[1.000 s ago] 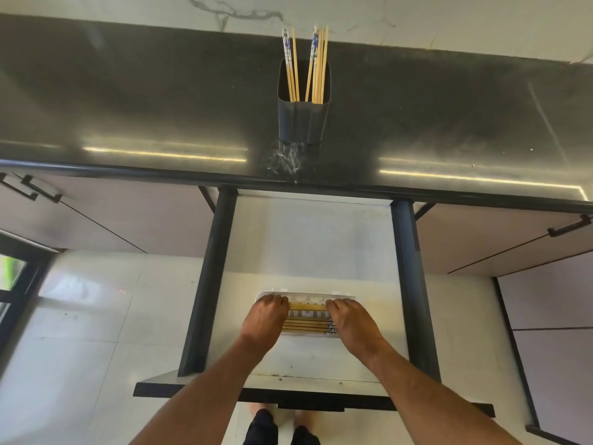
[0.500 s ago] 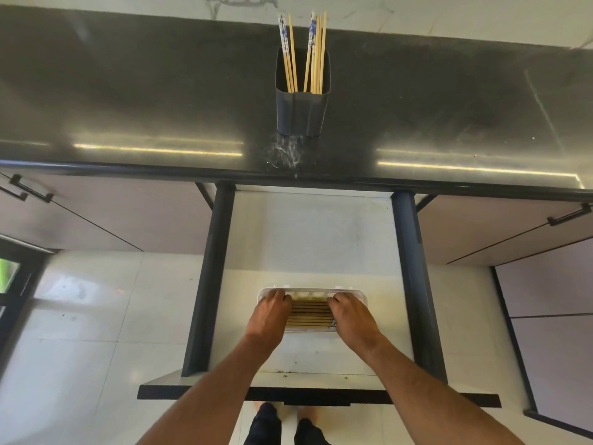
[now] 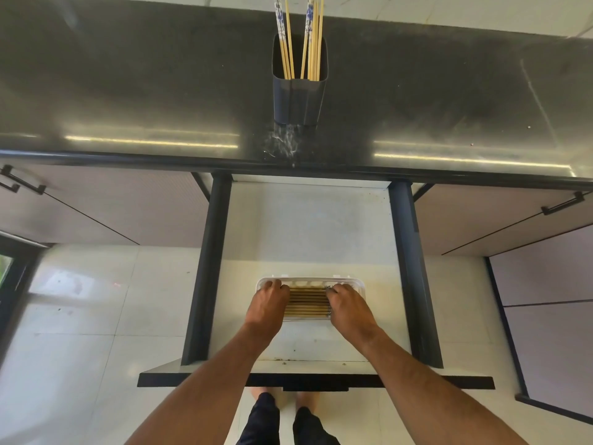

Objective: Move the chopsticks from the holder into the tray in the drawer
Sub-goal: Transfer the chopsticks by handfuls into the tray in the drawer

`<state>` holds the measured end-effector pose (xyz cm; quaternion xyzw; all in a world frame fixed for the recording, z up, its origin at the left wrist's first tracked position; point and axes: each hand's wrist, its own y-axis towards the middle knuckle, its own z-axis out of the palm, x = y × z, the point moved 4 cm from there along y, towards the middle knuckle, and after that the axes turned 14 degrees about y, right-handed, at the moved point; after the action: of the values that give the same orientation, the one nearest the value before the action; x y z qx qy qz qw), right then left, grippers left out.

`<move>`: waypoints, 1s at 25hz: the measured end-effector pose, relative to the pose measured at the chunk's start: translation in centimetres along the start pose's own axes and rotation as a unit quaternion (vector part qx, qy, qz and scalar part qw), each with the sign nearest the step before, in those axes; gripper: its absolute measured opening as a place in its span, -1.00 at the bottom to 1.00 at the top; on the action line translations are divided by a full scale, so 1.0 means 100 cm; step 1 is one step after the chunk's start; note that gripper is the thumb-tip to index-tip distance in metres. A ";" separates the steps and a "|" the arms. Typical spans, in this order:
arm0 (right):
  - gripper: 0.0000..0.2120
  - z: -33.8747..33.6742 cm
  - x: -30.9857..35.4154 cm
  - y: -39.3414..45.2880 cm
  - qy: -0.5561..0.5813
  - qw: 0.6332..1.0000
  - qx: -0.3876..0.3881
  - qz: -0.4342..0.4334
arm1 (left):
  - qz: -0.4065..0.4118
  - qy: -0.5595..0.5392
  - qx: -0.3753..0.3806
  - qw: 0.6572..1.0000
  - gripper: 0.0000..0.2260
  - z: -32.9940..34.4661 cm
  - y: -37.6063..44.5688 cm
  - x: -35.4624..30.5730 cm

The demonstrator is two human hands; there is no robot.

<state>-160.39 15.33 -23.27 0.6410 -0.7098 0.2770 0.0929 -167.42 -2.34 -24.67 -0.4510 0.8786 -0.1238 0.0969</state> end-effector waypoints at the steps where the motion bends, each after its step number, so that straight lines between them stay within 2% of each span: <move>1: -0.66 -0.001 0.001 -0.001 0.003 1.000 -0.006 -0.001 | 0.003 0.003 -0.008 1.000 -0.62 -0.001 -0.001 -0.001; 5: -0.73 -0.008 0.007 -0.005 0.026 0.999 -0.039 -0.013 | 0.017 0.017 -0.052 0.998 -0.71 -0.010 -0.006 -0.006; 8: -0.84 -0.026 0.016 -0.008 0.033 0.993 -0.098 -0.060 | 0.024 0.023 -0.086 0.996 -0.77 -0.024 -0.008 -0.009; 11: -0.81 -0.052 0.024 -0.004 0.027 0.981 -0.161 -0.102 | 0.020 0.019 -0.168 0.985 -0.91 -0.050 -0.001 -0.010; 16: -0.79 -0.116 0.041 0.023 0.025 0.962 -0.228 -0.146 | -0.026 0.004 -0.273 0.962 -0.80 -0.124 0.027 0.000; 21: -0.83 -0.213 0.082 0.075 0.058 0.928 -0.317 -0.186 | -0.077 -0.105 -0.355 0.926 -0.80 -0.238 0.063 0.021; 25: -0.82 -0.280 0.115 0.130 0.115 0.912 -0.353 -0.175 | -0.136 -0.238 -0.360 0.892 -0.80 -0.316 0.109 0.046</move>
<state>-180.98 20.12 2.01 0.6440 -0.6218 0.0592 0.4417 -187.35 4.21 1.72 -0.5864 0.7433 0.3003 0.1161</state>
